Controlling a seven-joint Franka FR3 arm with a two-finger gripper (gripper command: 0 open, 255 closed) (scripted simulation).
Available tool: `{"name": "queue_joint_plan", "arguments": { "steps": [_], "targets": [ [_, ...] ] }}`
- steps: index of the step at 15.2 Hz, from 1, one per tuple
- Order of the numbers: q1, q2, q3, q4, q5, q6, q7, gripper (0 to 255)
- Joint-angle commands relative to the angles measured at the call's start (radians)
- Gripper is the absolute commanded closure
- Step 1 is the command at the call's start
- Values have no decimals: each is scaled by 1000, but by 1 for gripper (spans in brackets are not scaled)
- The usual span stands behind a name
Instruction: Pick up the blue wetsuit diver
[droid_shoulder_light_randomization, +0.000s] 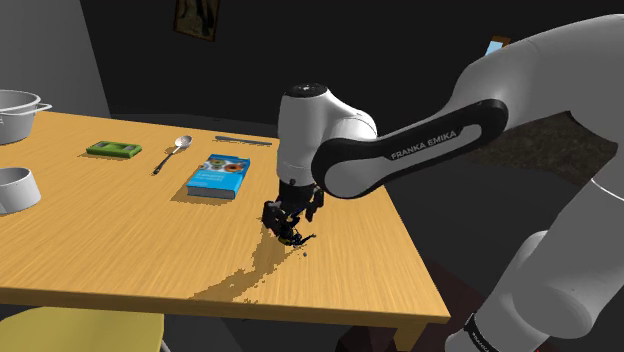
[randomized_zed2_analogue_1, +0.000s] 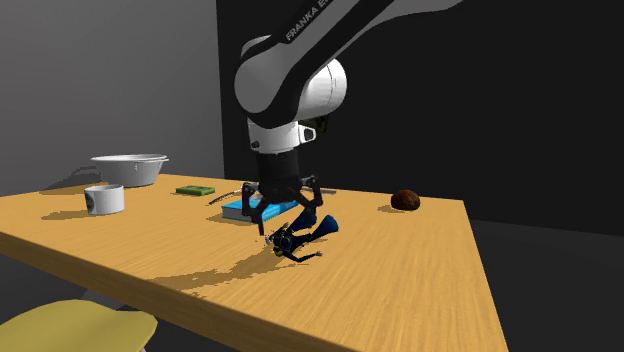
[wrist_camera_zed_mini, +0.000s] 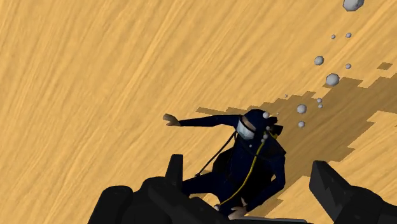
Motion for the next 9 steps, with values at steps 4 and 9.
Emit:
{"name": "queue_joint_plan", "arguments": {
  "steps": [4, 9],
  "targets": [
    [1, 41, 7, -29, -34, 62, 36, 0],
    [1, 51, 7, -42, -43, 82, 44, 255]
  ]
}}
